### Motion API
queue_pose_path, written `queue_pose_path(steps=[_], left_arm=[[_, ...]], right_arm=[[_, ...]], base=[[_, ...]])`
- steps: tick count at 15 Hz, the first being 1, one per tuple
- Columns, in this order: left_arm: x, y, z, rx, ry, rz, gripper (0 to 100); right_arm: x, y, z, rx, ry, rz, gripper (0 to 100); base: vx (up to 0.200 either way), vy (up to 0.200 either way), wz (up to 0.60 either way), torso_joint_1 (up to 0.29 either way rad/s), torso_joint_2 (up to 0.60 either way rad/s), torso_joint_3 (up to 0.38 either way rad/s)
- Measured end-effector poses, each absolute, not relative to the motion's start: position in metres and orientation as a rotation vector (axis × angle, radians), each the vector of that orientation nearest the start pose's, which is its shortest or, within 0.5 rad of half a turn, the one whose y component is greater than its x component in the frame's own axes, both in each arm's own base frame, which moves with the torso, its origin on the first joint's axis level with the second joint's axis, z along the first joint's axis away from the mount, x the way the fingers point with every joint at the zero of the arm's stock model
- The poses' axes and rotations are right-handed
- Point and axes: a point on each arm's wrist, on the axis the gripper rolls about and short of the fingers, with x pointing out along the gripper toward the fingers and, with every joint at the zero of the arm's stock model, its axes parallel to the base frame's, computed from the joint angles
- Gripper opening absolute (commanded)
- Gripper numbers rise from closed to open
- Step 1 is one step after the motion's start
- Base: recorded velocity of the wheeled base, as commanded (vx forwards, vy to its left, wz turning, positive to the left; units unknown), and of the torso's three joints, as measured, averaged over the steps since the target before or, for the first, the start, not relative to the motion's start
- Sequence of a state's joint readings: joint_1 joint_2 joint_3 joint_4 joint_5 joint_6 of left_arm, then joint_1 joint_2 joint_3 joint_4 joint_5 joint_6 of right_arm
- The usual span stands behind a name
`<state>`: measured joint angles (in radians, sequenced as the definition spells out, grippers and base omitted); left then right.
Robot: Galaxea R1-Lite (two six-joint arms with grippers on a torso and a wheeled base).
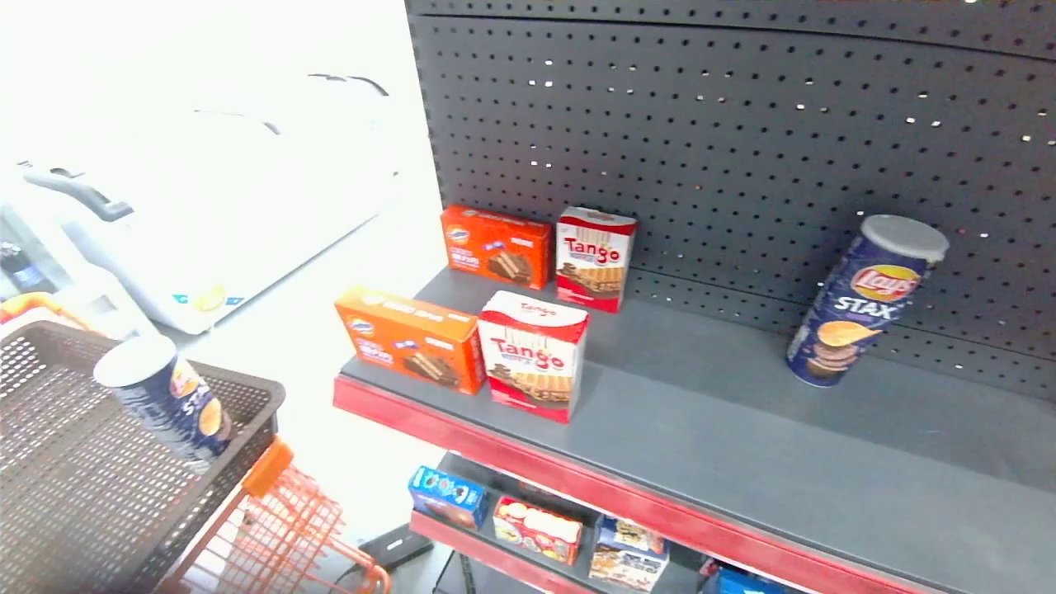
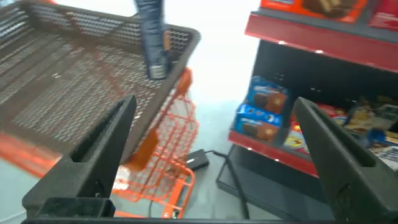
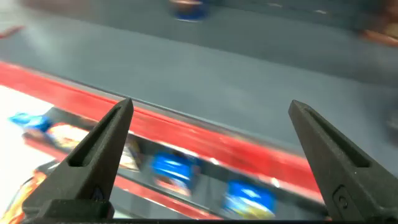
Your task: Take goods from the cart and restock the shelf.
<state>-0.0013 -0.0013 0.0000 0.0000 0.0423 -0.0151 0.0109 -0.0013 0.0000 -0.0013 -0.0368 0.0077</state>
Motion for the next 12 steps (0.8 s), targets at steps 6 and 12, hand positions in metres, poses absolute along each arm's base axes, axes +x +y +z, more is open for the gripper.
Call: queue_pose_path(steps=[6,12], left_arm=[[-0.0229,0.0009,0.0755,-0.013,-0.001,0.041,100],[-0.0247,0.0017,0.0807,0.004,-0.011,0.078,100]], right_arm=[[-0.0229,-0.0011,0.0755,0.005,-0.002,-0.028,100],[-0.0229,-0.0011,0.0756,0.005,-0.003,-0.029,100]], base=[[0.000,0.000,0.00,0.000,0.00,0.000],[0.000,0.000,0.00,0.000,0.00,0.000]])
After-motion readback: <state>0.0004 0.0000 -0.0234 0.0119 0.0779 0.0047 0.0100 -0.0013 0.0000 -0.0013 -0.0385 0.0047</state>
